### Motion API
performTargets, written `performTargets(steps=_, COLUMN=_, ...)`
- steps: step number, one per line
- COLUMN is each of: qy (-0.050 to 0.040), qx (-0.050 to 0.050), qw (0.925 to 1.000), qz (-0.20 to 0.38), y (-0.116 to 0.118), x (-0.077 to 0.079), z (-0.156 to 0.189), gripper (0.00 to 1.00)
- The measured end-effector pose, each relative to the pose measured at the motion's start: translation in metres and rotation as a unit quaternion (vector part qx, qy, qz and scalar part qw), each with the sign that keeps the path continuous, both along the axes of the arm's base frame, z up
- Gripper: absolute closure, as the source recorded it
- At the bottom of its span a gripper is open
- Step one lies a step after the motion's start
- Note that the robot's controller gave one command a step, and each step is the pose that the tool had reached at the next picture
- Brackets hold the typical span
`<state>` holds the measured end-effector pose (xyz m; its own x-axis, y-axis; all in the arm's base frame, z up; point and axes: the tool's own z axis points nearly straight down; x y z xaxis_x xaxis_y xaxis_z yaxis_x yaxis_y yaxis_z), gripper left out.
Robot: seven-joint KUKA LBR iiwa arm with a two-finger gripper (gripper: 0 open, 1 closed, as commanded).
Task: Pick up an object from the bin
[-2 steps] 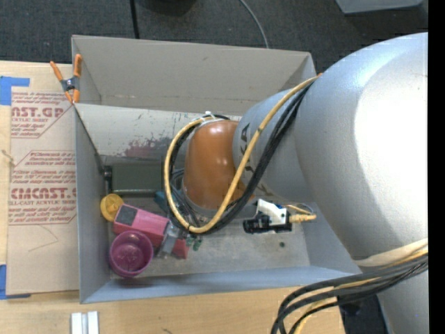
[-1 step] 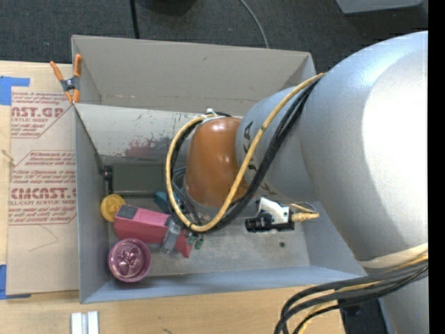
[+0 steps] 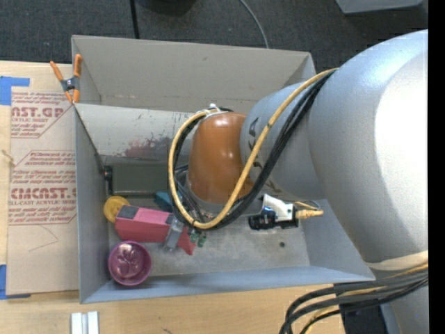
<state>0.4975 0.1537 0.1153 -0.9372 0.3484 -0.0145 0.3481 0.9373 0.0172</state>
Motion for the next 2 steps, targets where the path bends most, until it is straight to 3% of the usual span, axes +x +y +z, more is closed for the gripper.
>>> performTargets(steps=2, qy=-0.0001, qx=0.000, qw=1.0000, qz=0.000, y=0.0001, x=0.0001, z=0.0233, gripper=1.00)
